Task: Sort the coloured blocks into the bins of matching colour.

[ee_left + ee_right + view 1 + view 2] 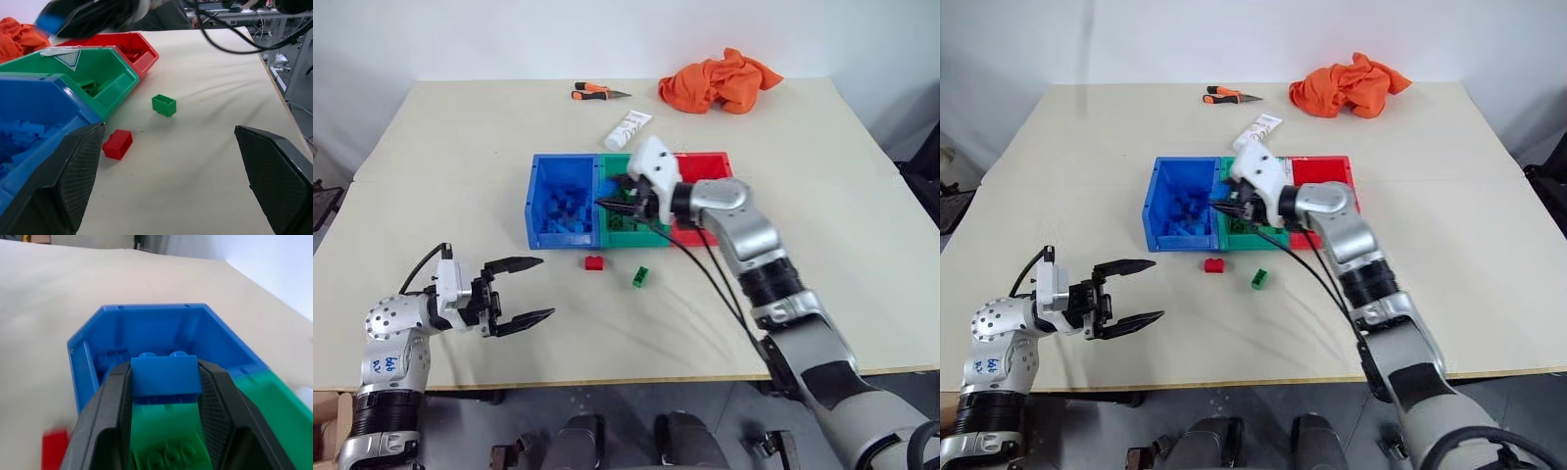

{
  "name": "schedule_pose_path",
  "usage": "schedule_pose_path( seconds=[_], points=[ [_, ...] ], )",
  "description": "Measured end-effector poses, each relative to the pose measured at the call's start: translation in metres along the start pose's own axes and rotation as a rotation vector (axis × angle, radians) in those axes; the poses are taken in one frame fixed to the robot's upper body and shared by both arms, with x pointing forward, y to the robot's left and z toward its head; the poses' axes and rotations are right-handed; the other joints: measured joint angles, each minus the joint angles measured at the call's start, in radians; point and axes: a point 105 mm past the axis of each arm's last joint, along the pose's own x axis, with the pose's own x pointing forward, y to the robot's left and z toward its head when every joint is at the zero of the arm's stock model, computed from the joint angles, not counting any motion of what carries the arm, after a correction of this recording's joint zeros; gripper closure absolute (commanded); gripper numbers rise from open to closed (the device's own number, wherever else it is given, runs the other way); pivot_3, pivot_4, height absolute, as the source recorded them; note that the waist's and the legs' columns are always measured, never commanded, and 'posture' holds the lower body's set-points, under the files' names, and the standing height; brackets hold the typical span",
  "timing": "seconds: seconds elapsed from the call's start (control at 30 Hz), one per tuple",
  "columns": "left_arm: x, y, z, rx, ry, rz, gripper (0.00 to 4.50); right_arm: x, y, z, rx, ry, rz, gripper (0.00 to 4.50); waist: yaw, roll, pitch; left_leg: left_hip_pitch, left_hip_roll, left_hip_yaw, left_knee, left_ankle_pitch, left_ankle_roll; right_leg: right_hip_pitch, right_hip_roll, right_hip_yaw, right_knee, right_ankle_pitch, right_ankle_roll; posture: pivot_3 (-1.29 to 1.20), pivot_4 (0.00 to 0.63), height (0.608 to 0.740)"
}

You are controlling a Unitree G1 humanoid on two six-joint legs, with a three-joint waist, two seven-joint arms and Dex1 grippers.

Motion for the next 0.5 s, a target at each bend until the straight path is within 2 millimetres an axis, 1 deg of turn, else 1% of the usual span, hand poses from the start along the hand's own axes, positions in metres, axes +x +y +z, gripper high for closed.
schedule_pose_path(
  seconds=[0.1,0.17,0.2,0.23,0.3,0.37,0.5],
  points=[
    [0.002,0.0,0.0,0.006,-0.007,0.0,0.0,0.023,0.0,0.021,-0.038,-0.041,-0.001,3.04,-0.01,0.0,0.0,0.0,0.0,-0.002,-0.001,0.0,-0.001,0.0,0.0,-0.001,0.001,0.0,0.0,0.0,0.15,0.74],
    [0.003,0.001,0.0,0.009,-0.009,0.005,0.0,0.034,-0.001,0.025,-0.043,-0.052,-0.025,2.3,-0.013,0.0,0.0,0.0,0.0,-0.003,-0.001,0.0,-0.001,0.0,0.0,-0.001,0.001,0.0,0.0,0.0,0.15,0.74],
    [0.003,0.0,0.0,0.009,-0.01,0.006,0.0,0.037,-0.001,0.024,-0.04,-0.052,-0.034,2.03,-0.013,0.0,0.0,0.0,0.0,-0.003,-0.001,0.0,-0.001,0.0,0.0,-0.001,0.001,0.0,0.0,0.0,0.15,0.74],
    [0.004,0.0,0.0,0.011,-0.011,0.009,0.0,0.042,0.0,0.021,-0.03,-0.045,-0.044,1.65,-0.015,0.0,0.0,0.0,0.0,-0.003,-0.001,0.0,-0.001,0.0,0.0,0.0,0.001,0.0,0.0,0.0,0.15,0.74],
    [0.004,0.001,0.0,0.014,-0.013,0.013,0.0,0.046,0.003,0.014,-0.026,-0.031,-0.051,1.03,-0.018,0.0,0.0,0.0,0.0,-0.003,-0.001,0.0,-0.001,0.0,0.0,0.0,0.001,0.0,0.0,0.0,0.15,0.74],
    [0.004,0.0,0.0,0.013,-0.014,0.017,0.0,0.045,0.003,0.012,-0.026,-0.045,-0.055,1.03,-0.02,0.0,0.0,0.0,0.0,-0.003,-0.001,0.0,-0.001,0.0,0.0,0.0,0.001,0.0,0.0,0.0,0.15,0.74],
    [0.004,0.0,-0.001,0.013,-0.014,0.021,0.0,0.04,-0.001,0.017,-0.058,-0.074,-0.049,1.03,-0.022,0.0,0.0,0.0,0.0,-0.003,-0.001,0.0,-0.001,0.0,0.0,0.0,0.001,0.0,0.0,0.0,0.15,0.74]
  ],
)
